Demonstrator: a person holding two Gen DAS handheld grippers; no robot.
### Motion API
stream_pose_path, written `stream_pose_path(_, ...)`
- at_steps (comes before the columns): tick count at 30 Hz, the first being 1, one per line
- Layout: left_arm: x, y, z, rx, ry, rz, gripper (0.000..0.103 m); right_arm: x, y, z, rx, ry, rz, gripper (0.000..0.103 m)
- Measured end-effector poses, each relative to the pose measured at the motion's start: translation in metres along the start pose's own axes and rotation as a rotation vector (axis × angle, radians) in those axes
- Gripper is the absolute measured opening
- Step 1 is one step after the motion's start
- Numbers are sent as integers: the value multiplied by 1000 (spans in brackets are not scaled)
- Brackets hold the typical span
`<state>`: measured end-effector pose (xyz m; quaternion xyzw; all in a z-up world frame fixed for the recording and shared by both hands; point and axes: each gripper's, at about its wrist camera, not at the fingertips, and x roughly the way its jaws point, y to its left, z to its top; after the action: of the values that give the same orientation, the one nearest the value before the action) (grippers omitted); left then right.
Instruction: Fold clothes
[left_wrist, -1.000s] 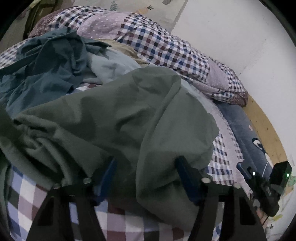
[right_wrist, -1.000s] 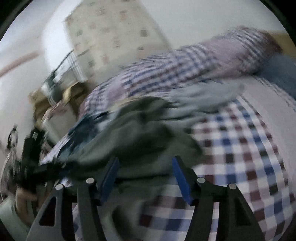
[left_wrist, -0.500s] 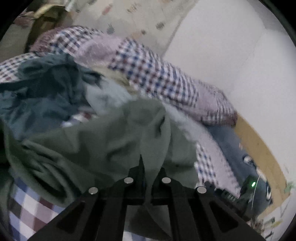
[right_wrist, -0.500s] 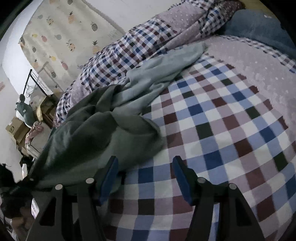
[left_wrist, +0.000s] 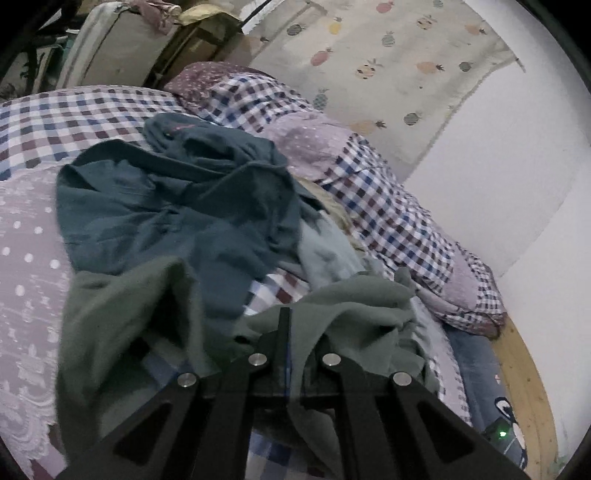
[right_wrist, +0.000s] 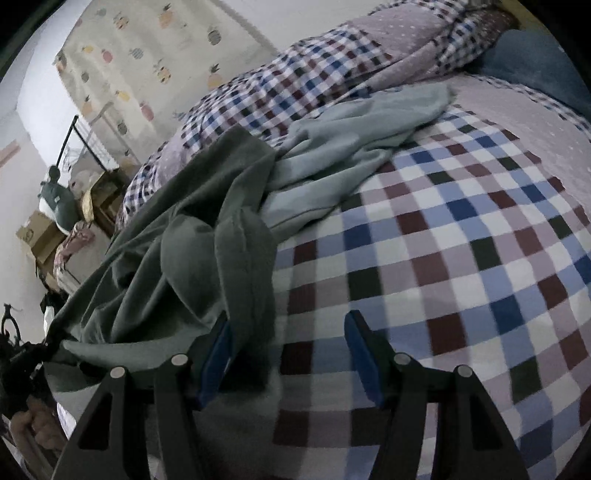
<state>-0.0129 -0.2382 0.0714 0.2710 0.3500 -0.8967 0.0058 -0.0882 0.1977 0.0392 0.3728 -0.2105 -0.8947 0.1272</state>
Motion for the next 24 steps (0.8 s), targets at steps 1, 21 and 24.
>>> stream_pose_path(1,0,3,1,-3,-1,10,0,2,4,-1,-9,0,1,64)
stream_pose_path(21,3,16,2,-16,66,54,2,-43,51,4,-147,-168,16,2)
stream_pose_path(24,4,15,3,-26,80,50,11,-69,52,12,-135,-228,56,1)
